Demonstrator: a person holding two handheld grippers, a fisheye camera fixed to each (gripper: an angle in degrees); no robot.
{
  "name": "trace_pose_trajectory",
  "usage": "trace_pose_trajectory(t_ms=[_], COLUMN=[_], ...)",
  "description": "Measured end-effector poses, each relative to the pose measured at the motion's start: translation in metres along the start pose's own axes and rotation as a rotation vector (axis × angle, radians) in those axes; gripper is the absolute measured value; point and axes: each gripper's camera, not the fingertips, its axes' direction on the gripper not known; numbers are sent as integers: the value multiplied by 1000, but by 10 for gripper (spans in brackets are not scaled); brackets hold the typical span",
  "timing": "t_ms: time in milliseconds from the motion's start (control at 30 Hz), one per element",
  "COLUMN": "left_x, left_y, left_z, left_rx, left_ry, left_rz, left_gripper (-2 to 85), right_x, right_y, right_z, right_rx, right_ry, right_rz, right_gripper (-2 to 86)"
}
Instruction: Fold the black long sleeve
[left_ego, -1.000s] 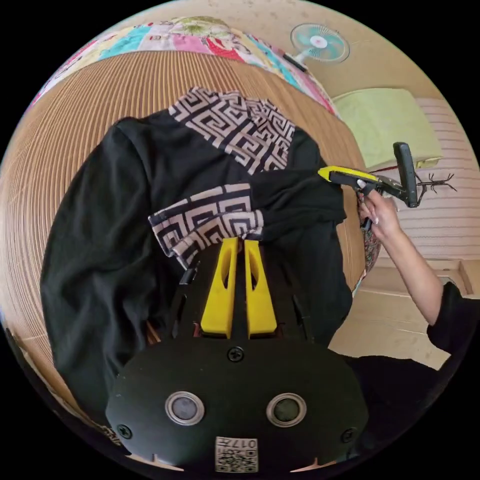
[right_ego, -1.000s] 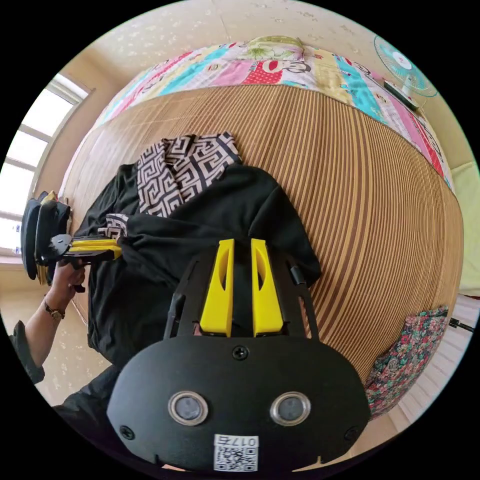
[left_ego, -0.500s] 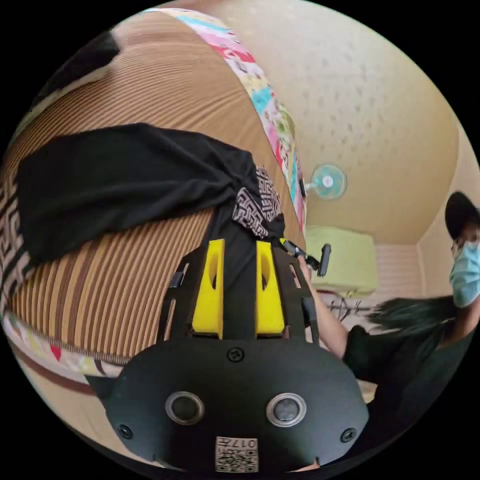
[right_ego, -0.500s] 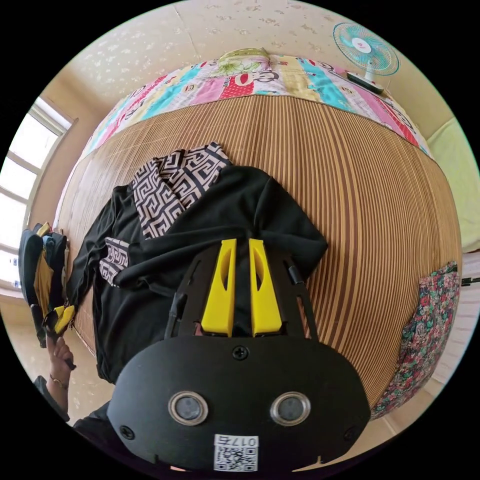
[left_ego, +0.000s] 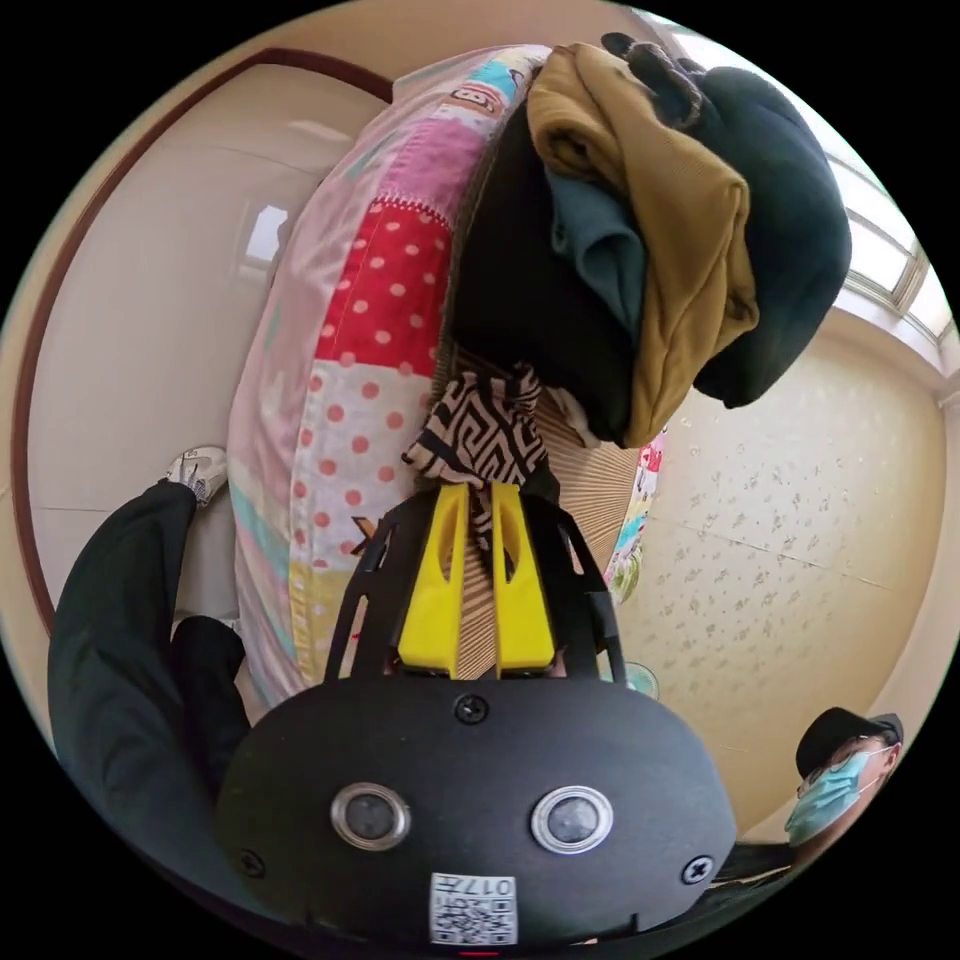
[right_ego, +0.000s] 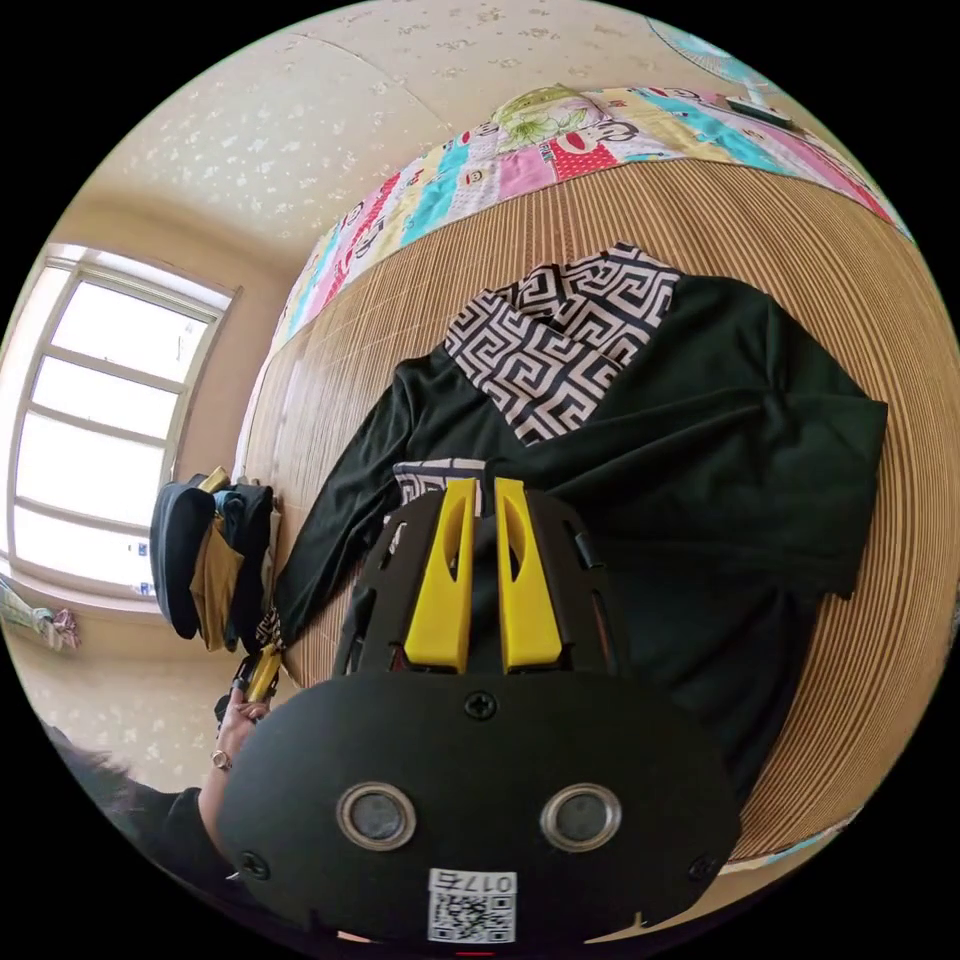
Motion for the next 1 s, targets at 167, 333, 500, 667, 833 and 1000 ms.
trace_pose_trajectory(t_ms=[167, 333, 500, 667, 833, 1000], left_x=[86, 227, 288, 252, 175, 110], left_y=[33, 152, 312, 469, 449, 337], left_z=[-18, 6, 123, 264, 217, 125], left_rx=[48, 43, -258, -889, -1008, -907], left_ry=[44, 106, 342, 263, 146, -218], left_rz=[360, 944, 1275, 1456, 1442, 1291], left_gripper=[-2, -3, 4, 62, 86, 106], right_x=[2, 49, 111, 179, 219, 237], right_y=[-21, -14, 3, 28, 57, 93], right_z=[-32, -85, -130, -195, -243, -282], right_rx=[25, 92, 93, 90, -44, -253], right_ry=[20, -19, -5, 64, 96, -46], right_rz=[-15, 111, 236, 338, 281, 124], right_gripper=[28, 27, 28, 36, 56, 85])
